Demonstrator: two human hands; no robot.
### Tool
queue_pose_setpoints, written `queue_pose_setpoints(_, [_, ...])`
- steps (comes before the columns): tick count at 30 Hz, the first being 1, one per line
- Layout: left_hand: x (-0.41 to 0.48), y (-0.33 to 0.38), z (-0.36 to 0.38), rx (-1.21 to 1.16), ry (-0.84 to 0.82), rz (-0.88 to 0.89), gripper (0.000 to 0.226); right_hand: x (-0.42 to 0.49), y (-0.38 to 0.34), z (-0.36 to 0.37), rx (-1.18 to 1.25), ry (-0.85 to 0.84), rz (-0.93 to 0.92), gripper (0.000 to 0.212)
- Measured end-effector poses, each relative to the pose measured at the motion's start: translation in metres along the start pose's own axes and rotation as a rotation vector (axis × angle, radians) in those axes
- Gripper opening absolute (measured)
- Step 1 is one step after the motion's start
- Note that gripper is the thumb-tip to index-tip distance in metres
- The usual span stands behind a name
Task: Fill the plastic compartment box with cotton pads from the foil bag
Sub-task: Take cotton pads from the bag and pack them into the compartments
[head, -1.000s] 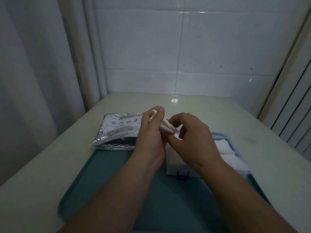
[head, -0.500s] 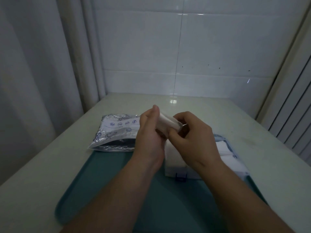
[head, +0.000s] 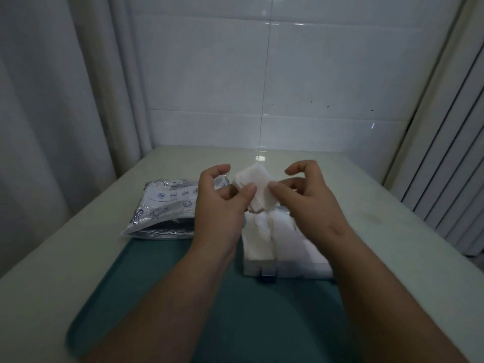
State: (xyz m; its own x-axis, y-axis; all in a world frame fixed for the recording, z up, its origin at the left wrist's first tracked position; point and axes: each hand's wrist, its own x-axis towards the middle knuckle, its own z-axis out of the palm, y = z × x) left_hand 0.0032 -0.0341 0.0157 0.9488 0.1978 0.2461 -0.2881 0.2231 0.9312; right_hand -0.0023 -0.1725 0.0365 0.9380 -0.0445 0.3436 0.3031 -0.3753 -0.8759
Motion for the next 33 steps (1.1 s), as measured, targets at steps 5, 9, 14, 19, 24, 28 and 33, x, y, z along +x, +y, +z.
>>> queue_pose_setpoints(5, [-0.001, 0.004, 0.019, 0.163, -0.111, 0.014, 0.041, 0.008, -0.002, -0.036, 0.027, -0.068, 0.041, 0.018])
queue_pose_setpoints(9, [0.004, 0.001, 0.031, 0.240, -0.124, -0.072, 0.040, 0.013, 0.006, -0.047, -0.081, -0.082, 0.095, 0.012])
queue_pose_setpoints(14, [0.013, -0.003, 0.051, 0.412, -0.115, -0.038, 0.025, 0.018, 0.014, -0.053, -0.188, 0.000, 0.107, 0.006])
queue_pose_setpoints(19, [0.013, -0.006, 0.067, 0.520, -0.184, -0.052, 0.024, 0.020, 0.015, -0.070, -0.276, 0.003, 0.194, 0.004])
queue_pose_setpoints(24, [0.007, -0.004, 0.072, 0.871, -0.290, 0.008, 0.026, 0.016, 0.012, -0.081, -0.355, -0.147, 0.349, 0.006])
queue_pose_setpoints(28, [0.003, -0.002, 0.074, 1.058, -0.381, 0.048, 0.025, 0.013, 0.011, -0.084, -0.386, -0.253, 0.436, 0.007])
queue_pose_setpoints(33, [-0.005, -0.007, 0.078, 1.206, -0.479, 0.105, 0.012, 0.013, 0.013, -0.081, -0.433, -0.341, 0.543, 0.008])
